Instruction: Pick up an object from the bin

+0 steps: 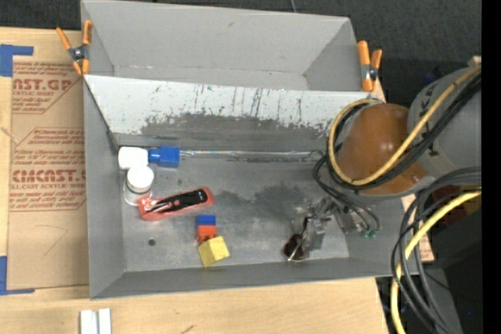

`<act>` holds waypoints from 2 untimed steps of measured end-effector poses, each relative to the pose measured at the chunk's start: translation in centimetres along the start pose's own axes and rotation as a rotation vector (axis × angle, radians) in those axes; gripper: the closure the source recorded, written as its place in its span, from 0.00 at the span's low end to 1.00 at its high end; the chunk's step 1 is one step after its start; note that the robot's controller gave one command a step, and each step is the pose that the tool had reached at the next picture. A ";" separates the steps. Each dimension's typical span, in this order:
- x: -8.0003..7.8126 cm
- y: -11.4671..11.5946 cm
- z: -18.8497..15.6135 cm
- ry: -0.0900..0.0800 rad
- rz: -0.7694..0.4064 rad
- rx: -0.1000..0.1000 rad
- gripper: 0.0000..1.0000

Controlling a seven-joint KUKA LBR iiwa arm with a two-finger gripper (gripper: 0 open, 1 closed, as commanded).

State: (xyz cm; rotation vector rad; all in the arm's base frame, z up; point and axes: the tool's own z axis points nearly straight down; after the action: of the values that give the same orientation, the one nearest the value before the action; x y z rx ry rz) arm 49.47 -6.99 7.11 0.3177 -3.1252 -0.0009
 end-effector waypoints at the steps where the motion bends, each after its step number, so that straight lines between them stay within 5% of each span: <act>1: 0.0 0.0 0.0 0.000 0.000 0.000 1.00; 2: 0.3 -0.1 -3.8 0.009 -0.006 -0.003 1.00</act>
Offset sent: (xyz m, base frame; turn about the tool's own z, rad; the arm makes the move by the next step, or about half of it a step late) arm 0.0004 -0.0129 0.1987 -0.0347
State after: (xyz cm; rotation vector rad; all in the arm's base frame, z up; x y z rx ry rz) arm 49.19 -7.19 10.86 0.3269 -3.1146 -0.0047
